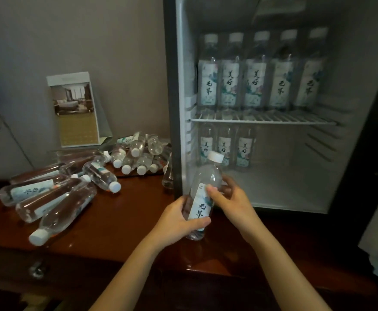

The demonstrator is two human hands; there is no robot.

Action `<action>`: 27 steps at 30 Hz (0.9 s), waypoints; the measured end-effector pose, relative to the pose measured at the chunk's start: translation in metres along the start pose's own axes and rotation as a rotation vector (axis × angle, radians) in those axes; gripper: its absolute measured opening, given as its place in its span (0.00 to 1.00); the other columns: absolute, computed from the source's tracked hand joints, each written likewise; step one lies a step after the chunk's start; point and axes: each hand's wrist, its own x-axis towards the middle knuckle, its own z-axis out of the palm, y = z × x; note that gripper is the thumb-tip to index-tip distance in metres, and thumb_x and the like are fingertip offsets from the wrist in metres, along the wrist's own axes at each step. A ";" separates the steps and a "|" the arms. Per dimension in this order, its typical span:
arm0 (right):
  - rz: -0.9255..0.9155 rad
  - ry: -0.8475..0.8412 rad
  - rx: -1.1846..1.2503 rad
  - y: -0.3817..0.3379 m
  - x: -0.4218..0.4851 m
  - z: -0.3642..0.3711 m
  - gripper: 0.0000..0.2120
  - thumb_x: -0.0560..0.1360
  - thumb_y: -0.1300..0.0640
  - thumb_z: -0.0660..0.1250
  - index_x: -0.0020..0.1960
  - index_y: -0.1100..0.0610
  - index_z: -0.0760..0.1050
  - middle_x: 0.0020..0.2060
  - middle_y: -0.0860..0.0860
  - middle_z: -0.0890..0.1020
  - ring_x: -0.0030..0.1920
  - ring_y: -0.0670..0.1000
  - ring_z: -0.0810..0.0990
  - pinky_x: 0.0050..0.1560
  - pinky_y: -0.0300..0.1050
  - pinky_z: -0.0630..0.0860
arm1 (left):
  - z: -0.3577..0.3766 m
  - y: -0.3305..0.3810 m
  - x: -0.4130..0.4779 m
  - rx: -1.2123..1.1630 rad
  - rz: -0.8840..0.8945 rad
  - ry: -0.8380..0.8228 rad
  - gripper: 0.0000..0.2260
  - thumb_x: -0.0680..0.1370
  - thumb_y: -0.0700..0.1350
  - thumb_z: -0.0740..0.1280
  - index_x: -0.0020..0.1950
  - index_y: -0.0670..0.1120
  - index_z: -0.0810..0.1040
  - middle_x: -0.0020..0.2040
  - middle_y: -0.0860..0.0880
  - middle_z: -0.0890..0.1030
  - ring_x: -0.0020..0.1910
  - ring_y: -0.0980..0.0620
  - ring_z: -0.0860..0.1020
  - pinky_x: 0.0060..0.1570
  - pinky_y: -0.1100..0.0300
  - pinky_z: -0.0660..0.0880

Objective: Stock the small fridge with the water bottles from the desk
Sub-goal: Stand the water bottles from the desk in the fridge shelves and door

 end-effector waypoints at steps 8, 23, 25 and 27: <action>-0.008 0.161 -0.073 0.005 0.003 -0.051 0.16 0.73 0.55 0.69 0.60 0.51 0.73 0.50 0.48 0.83 0.49 0.43 0.82 0.50 0.37 0.78 | 0.066 0.029 0.058 -0.184 0.093 0.002 0.22 0.67 0.47 0.77 0.57 0.54 0.73 0.53 0.54 0.82 0.52 0.57 0.80 0.51 0.60 0.78; -0.039 0.373 -0.112 0.024 0.039 -0.125 0.16 0.75 0.57 0.67 0.62 0.48 0.72 0.51 0.44 0.81 0.47 0.36 0.79 0.44 0.28 0.75 | 0.143 0.034 0.144 -0.163 0.191 -0.160 0.23 0.73 0.42 0.72 0.64 0.54 0.68 0.57 0.56 0.78 0.57 0.62 0.77 0.51 0.69 0.74; -0.036 0.387 -0.134 0.028 0.045 -0.128 0.18 0.75 0.56 0.67 0.64 0.49 0.72 0.53 0.45 0.80 0.50 0.38 0.79 0.46 0.30 0.75 | 0.144 0.033 0.151 -0.133 0.200 -0.148 0.21 0.73 0.41 0.71 0.61 0.58 0.68 0.56 0.58 0.78 0.55 0.66 0.76 0.49 0.72 0.72; -0.027 0.412 -0.151 0.031 0.052 -0.129 0.21 0.75 0.55 0.68 0.66 0.50 0.70 0.55 0.47 0.79 0.53 0.43 0.78 0.52 0.38 0.77 | 0.144 0.032 0.156 -0.114 0.209 -0.138 0.20 0.74 0.40 0.69 0.60 0.58 0.68 0.55 0.60 0.77 0.56 0.67 0.76 0.48 0.74 0.71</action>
